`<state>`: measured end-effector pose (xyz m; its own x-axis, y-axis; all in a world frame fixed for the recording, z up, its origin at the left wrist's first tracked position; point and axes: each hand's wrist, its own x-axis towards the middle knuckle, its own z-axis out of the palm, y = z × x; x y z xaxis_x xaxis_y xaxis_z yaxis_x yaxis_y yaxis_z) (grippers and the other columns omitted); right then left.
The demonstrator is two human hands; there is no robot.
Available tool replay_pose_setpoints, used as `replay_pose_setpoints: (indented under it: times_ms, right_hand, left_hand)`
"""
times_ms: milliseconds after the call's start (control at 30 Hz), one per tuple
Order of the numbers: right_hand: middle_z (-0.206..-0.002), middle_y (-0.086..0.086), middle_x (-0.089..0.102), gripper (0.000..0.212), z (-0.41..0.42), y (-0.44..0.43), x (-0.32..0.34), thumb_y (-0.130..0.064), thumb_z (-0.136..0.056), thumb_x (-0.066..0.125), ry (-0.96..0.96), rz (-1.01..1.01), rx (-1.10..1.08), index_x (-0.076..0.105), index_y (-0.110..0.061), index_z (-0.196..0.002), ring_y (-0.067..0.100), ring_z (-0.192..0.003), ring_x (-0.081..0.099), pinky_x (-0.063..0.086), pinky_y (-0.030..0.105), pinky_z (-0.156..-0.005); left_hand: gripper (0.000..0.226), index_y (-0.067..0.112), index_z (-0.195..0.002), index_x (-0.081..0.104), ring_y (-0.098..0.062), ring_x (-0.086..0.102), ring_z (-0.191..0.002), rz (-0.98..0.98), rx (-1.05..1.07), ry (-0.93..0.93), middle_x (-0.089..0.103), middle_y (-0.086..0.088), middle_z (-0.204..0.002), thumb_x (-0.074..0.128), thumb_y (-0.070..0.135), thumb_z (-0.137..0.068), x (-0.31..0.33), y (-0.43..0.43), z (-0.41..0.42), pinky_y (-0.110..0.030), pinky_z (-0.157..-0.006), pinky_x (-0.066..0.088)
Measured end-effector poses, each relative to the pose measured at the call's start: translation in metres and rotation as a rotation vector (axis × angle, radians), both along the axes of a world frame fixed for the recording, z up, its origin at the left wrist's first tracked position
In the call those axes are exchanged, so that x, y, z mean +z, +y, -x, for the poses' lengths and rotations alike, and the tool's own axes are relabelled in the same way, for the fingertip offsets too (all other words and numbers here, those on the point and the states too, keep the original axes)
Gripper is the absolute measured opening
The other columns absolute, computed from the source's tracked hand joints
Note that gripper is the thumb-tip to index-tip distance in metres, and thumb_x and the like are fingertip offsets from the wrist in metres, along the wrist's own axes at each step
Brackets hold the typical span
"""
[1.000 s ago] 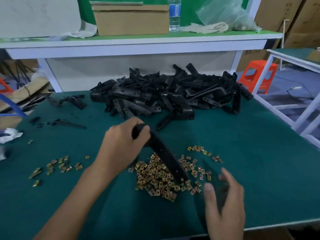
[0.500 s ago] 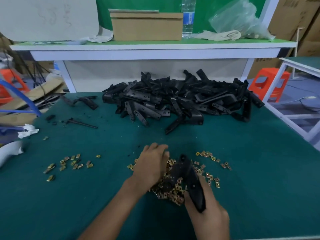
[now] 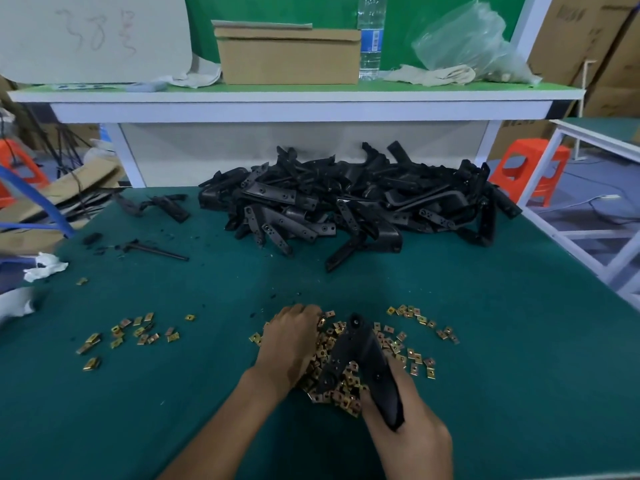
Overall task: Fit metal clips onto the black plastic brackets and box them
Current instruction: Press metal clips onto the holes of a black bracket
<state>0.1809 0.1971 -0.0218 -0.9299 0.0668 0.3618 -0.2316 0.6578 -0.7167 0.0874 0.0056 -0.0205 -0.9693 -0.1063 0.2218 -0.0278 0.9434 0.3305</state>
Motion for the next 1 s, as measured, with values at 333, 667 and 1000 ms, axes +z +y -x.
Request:
replay_pose_setpoints:
  times_ms: [333,667,1000]
  right_hand:
    - [-0.069,-0.023,0.061,0.073,0.001,0.002,-0.007,-0.031,-0.071,0.084,-0.014,0.017,-0.003,0.055,-0.057,-0.134,-0.011,-0.066,0.061,0.057,0.018,-0.068]
    - [-0.083,-0.021,0.066,0.070,0.001,0.001,-0.008,-0.038,-0.074,0.078,-0.010,-0.031,-0.001,0.052,-0.058,-0.136,-0.004,-0.071,0.063,0.056,0.020,-0.072]
    - [-0.080,-0.017,0.068,0.076,0.001,0.001,-0.007,-0.036,-0.077,0.082,-0.031,-0.057,0.030,0.043,-0.060,-0.138,0.003,-0.070,0.065,0.057,0.027,-0.060]
  left_hand:
    - [0.019,0.018,-0.113,0.067,-0.023,0.067,-0.096,-0.199,-0.047,-0.018,0.073,-0.001,-0.102,0.051,0.018,-0.103,0.008,-0.014,-0.010,-0.033,-0.079,0.046]
    - [0.017,0.039,-0.104,0.066,-0.001,0.065,-0.078,-0.623,-0.054,0.116,0.071,0.018,-0.085,0.066,0.024,-0.097,0.027,-0.014,-0.032,-0.012,-0.068,0.046]
    - [0.037,0.037,-0.098,0.080,-0.002,0.060,-0.073,-1.116,-0.091,-0.009,0.069,0.012,-0.078,0.062,0.005,-0.097,0.058,-0.003,-0.069,-0.014,-0.072,0.047]
